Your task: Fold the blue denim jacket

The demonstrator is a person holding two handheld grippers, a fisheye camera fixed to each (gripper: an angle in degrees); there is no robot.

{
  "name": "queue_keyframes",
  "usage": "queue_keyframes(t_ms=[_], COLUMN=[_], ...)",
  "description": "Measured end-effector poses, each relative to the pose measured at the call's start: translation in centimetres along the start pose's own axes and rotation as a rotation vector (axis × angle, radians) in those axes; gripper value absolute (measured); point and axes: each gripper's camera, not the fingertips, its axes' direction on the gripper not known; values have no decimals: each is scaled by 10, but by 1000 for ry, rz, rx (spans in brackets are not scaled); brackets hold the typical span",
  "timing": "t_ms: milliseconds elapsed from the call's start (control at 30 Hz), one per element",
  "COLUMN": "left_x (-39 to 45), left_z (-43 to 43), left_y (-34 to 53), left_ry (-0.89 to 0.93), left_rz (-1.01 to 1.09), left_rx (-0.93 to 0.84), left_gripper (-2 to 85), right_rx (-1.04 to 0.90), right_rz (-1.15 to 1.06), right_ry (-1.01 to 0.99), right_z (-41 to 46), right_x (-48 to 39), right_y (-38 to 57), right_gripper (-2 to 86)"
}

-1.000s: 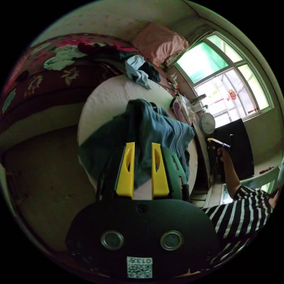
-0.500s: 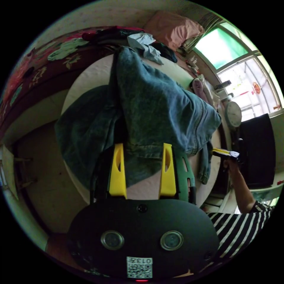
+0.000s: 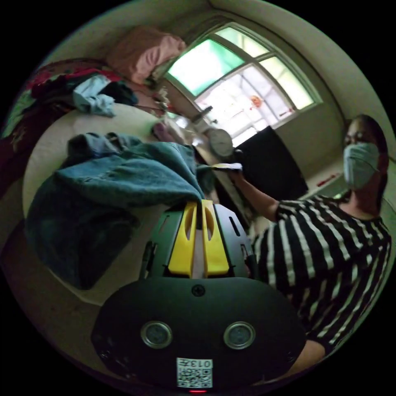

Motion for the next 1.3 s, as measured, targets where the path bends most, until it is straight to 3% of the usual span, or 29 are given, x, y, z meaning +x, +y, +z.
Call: queue_keyframes(t_ms=[67, 167, 233, 367, 467, 600, 700, 767, 900, 1000, 1100, 1200, 1267, 1300], left_x=[-8, -32, -48, -65, -79, -101, -111, -113, -97, -72, -56, -53, -61, -65], left_z=[36, 99, 114, 53, 23, 51, 94, 109, 119, 109, 98, 64, 16, 5], left_y=[30, 82, 106, 120, 111, 84, 61, 50, 37, 35, 46, 51, 44, 40], left_ry=[155, 72, 66, 59, -172, -209, -350, -450, -426, -361, -256, -307, -397, -415], left_rz=[-98, -231, -299, -390, -416, -480, -467, -464, -356, -291, -275, -299, -335, -341], left_rx=[-144, -437, -502, -258, -218, -180, -308, -351, -411, -401, -402, -299, -125, -86], left_gripper=[11, 15, 19, 47, 97, 139, 103, 19, 1, -2, 0, 11, 42, 54], right_rx=[50, 100, 130, 145, 134, 38, -26, -50, -19, -23, -186, -403, -392, -281], right_rz=[49, 48, 112, 173, 219, 200, 134, 44, -76, -39, -44, -93, -146, -146], right_ry=[-84, -272, -409, -527, -530, -553, -519, -398, -271, -357, -445, -435, -331, -301], right_z=[-3, -3, 4, 16, 33, 66, 60, 39, -31, -64, -40, -11, -31, -55], right_x=[7, -5, -16, -28, -28, -41, -63, -82, -97, -88, -97, -100, -96, -88], right_y=[13, 36, 54, 71, 70, 39, 15, 4, 20, 56, 84, 95, 86, 69], right_gripper=[57, 111, 165, 184, 181, 147, 50, 36, 22, 22, 29, 51, 70, 85])
